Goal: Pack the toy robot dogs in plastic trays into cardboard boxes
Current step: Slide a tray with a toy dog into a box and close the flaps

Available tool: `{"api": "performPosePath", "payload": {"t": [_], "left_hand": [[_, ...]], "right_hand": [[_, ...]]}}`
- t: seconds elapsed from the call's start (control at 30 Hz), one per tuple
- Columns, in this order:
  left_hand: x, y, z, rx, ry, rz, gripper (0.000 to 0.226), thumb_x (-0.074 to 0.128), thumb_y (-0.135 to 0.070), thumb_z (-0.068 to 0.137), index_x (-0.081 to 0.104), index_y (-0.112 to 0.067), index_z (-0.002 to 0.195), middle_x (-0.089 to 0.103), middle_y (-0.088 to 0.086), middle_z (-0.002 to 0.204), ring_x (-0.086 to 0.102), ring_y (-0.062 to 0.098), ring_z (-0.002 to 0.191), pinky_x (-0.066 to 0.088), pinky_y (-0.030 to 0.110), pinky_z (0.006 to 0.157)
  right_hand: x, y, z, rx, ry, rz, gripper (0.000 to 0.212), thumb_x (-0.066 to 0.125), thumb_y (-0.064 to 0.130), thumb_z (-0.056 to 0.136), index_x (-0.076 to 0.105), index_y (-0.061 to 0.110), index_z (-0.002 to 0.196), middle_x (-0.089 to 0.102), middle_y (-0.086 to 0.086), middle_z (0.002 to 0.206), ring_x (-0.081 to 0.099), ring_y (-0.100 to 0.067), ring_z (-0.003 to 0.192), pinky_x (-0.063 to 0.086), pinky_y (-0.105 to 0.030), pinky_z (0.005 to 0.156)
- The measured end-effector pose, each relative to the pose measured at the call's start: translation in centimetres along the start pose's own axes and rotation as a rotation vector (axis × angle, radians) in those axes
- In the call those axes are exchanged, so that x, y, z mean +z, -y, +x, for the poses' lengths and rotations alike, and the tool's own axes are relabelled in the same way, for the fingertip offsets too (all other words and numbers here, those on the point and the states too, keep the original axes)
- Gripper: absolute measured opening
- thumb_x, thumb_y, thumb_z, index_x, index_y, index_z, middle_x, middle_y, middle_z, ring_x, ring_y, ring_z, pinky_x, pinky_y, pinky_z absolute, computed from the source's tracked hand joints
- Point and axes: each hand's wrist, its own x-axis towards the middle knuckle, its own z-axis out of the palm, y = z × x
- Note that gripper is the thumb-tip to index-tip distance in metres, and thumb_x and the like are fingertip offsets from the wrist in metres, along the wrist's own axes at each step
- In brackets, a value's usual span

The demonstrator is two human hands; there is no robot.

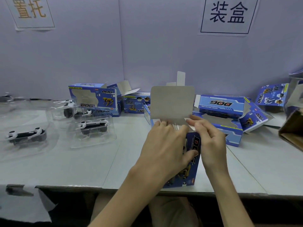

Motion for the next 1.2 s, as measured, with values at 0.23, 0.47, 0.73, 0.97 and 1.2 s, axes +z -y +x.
{"api": "performPosePath", "payload": {"t": [0.23,0.47,0.73,0.97,1.2], "left_hand": [[-0.4,0.2,0.3,0.048,-0.038,0.02,0.069,0.053,-0.07,0.084,0.041,-0.028,0.138,0.067,0.002,0.093,0.061,0.025,0.093,0.032,0.032,0.07],[-0.4,0.4,0.4,0.064,-0.01,0.042,0.065,0.053,-0.07,0.086,0.041,-0.036,0.14,0.067,0.006,0.099,0.061,0.026,0.094,0.041,0.033,0.077],[0.1,1.3,0.6,0.084,0.02,0.006,0.064,0.056,-0.065,0.087,0.045,-0.034,0.141,0.068,0.007,0.112,0.06,0.026,0.106,0.044,0.033,0.085],[0.1,2.6,1.0,0.108,0.054,-0.075,0.057,0.057,-0.06,0.09,0.047,-0.035,0.141,0.063,0.004,0.128,0.056,0.026,0.117,0.044,0.036,0.094],[0.0,2.4,0.6,0.129,0.011,-0.092,0.057,0.061,-0.058,0.089,0.049,-0.037,0.14,0.061,0.005,0.125,0.054,0.027,0.118,0.045,0.038,0.097]], "right_hand": [[0.3,0.6,2.4,0.227,-0.02,0.313,0.041,0.046,-0.007,0.09,0.058,0.027,0.11,0.066,0.002,0.122,0.065,-0.01,0.086,0.056,-0.025,0.061],[0.2,0.6,4.2,0.012,0.115,0.29,0.072,0.033,-0.023,0.078,0.054,0.026,0.125,0.067,0.005,0.117,0.064,-0.013,0.112,0.057,-0.022,0.073],[0.2,5.1,9.6,-0.085,0.365,-0.001,0.031,0.044,0.035,0.103,0.073,0.026,0.098,0.062,0.005,0.078,0.056,-0.012,0.074,0.045,-0.029,0.068],[-0.2,6.9,10.5,0.059,0.87,-0.314,0.034,0.053,0.055,0.087,0.074,0.039,0.109,0.068,0.005,0.109,0.063,-0.007,0.093,0.049,-0.019,0.074],[-0.5,5.9,9.1,-0.058,0.999,-0.386,0.036,0.058,0.045,0.088,0.066,0.046,0.123,0.065,0.025,0.123,0.059,0.003,0.114,0.049,-0.023,0.089]]}}
